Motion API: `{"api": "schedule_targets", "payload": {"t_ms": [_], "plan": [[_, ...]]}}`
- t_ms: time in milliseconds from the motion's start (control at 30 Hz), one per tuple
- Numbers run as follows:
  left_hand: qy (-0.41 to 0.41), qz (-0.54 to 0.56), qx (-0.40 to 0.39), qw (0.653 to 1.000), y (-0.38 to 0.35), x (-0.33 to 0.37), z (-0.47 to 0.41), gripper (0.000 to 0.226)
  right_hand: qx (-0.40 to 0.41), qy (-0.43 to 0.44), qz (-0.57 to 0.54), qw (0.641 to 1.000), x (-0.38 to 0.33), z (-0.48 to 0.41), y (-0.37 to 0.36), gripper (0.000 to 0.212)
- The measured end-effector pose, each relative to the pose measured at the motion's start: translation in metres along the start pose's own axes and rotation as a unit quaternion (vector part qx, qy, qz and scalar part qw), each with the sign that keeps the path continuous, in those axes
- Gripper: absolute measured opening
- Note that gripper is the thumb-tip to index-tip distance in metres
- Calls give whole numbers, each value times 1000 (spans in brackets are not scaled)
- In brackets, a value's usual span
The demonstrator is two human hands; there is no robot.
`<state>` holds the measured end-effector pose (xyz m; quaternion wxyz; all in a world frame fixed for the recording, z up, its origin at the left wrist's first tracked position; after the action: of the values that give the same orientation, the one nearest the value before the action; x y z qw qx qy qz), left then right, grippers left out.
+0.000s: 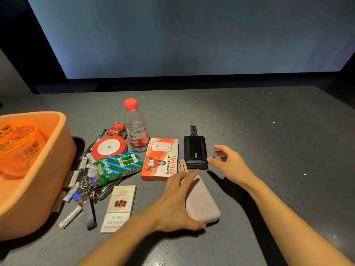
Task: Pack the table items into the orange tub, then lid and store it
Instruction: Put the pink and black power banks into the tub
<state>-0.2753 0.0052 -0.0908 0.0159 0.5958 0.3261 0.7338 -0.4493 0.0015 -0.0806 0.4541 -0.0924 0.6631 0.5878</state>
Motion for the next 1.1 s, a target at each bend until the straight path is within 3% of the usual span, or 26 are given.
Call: {"api": "schedule_targets", "payload": {"t_ms": [200, 433, 633, 767, 867, 1000, 1100], "plan": [[-10, 23, 24, 999, 4, 1, 2, 118, -41, -38, -59, 997, -1, 11, -20, 53], [-19, 97, 83, 992, 11, 1, 3, 122, -125, -133, -179, 967, 4, 28, -43, 49], [-12, 193, 147, 970, 19, -1, -1, 120, -163, -111, -192, 961, -14, 34, -46, 31], [33, 313, 237, 919, 38, -22, -2, 96, -139, -95, -225, 960, -29, 29, -40, 27], [46, 357, 242, 901, 44, -26, -5, 68, -126, -80, -234, 961, -42, 24, -36, 30], [40, 381, 223, 896, 55, -25, -9, 72, -121, -62, -238, 962, -57, 16, -38, 26], [29, 380, 230, 896, 80, -26, -8, 65, -24, -26, -140, 990, -58, 1, -25, 31]]}}
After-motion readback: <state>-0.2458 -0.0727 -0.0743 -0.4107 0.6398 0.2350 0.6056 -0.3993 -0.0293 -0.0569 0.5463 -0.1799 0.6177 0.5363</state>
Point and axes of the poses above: each hand's wrist, its own z-axis away from the middle knuckle, its own y-axis out of the back of the hand, x = y × z, the point moved 10 cm from there along -z, towards the middle knuckle, and after that the axes turned 14 degrees about z, right-handed, at the moved point
